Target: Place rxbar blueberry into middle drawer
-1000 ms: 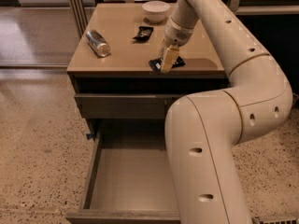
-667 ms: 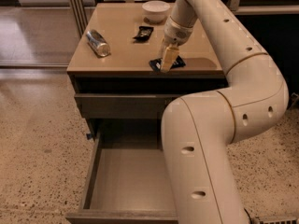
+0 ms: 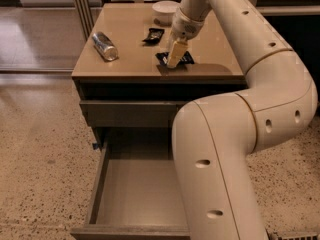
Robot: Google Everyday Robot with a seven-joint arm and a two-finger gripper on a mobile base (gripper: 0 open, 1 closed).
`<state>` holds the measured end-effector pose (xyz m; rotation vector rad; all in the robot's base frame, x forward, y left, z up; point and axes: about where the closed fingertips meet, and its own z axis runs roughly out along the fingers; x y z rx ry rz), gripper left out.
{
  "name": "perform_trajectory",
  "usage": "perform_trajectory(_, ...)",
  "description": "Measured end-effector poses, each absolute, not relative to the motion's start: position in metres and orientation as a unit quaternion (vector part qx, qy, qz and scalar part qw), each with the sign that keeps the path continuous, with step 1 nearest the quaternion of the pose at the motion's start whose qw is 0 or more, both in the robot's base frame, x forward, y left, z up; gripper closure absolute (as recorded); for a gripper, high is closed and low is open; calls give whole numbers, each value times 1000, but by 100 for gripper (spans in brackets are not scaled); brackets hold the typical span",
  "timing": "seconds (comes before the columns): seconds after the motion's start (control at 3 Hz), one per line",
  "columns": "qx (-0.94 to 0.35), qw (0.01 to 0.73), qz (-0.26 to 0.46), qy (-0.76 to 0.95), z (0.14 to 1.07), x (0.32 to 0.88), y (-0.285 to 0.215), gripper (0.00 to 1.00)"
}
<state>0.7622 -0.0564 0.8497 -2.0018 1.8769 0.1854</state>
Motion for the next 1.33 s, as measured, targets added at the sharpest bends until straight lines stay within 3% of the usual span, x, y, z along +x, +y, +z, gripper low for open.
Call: perform_trajectory(1.33,-738,243,150,611,943,675,-5,100)
